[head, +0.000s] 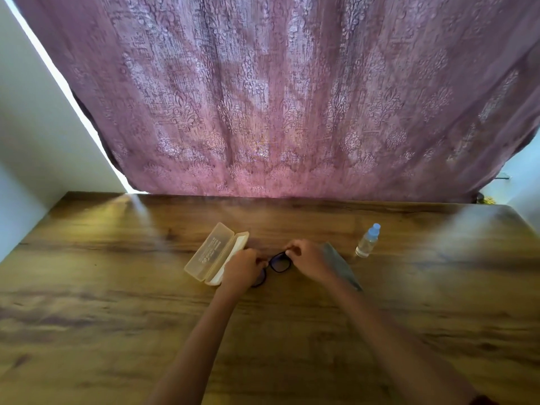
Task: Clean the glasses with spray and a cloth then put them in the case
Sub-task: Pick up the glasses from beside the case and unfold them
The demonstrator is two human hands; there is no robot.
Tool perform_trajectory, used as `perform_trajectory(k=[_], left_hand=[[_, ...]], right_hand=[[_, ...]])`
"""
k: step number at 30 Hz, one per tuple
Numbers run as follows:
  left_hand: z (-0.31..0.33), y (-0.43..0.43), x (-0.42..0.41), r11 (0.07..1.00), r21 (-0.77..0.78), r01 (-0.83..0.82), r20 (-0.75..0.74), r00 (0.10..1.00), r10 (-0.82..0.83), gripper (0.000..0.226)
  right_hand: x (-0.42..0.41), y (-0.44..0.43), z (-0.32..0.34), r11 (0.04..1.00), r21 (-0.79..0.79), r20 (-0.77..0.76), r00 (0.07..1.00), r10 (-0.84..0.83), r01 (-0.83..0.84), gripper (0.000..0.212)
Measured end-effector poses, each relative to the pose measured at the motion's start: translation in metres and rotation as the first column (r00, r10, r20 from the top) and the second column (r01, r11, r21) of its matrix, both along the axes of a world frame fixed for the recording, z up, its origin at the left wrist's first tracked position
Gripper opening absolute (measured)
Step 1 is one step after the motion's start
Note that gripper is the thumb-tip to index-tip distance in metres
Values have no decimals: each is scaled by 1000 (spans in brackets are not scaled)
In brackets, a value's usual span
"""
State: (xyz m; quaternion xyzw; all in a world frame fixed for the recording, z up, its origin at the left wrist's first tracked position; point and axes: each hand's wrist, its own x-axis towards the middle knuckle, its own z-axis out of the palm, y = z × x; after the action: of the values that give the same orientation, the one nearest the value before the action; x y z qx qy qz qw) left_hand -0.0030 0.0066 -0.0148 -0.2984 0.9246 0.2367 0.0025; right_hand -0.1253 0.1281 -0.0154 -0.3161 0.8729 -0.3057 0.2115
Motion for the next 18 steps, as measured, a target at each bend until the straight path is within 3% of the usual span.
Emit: perform_trajectory(k=[9, 15, 18], left_hand=[[1, 10, 4, 1000, -11, 22, -125, 992, -23, 21], [2, 25, 11, 992, -103, 78, -239, 966, -101, 18], [1, 32, 18, 981, -169, 100, -273, 951, -144, 19]], right_hand=[[-7, 9, -3, 996, -48, 122, 990, -75, 82, 15], [-13, 16, 8, 998, -31, 297, 953, 64, -58, 19], [-18, 22, 15, 989, 6, 262, 954, 143, -150, 18]])
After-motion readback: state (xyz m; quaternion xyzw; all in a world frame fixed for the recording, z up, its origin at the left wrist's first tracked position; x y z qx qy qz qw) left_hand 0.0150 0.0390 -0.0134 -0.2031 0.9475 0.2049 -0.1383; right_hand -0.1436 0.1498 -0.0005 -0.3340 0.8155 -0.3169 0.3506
